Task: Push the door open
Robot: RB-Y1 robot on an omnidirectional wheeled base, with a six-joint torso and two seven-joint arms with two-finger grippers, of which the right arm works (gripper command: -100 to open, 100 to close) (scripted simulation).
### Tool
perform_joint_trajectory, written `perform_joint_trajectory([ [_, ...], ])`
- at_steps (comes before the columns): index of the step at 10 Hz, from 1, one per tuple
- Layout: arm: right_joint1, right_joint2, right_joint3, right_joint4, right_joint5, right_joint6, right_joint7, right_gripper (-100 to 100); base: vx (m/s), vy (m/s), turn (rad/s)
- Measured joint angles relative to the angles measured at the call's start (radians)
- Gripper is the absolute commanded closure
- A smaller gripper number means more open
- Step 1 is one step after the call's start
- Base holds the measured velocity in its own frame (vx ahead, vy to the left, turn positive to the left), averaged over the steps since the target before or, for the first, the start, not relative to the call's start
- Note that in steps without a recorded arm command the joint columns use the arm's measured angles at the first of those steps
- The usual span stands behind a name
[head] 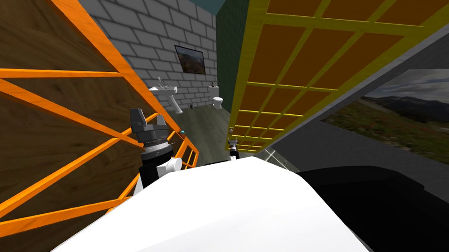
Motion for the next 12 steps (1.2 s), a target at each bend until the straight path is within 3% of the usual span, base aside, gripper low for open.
perform_joint_trajectory([
  [4,0.015,0.026,0.013,-0.025,-0.058,0.0,-0.103,-100,-0.04,0.005,0.02],
  [7,0.02,0.038,0.017,-0.032,-0.079,0.0,-0.14,-100,0.018,-0.001,0.012],
  [8,0.007,0.022,0.016,-0.01,-0.079,-0.008,-0.146,-100,0.171,-0.028,0.026],
  [10,0.014,-0.016,0.013,-0.02,-0.081,-0.007,-0.15,-100,0.228,-0.046,0.027],
  [12,0.01,-0.03,0.008,-0.021,-0.084,-0.003,-0.153,-100,0.232,-0.08,0.02],
])
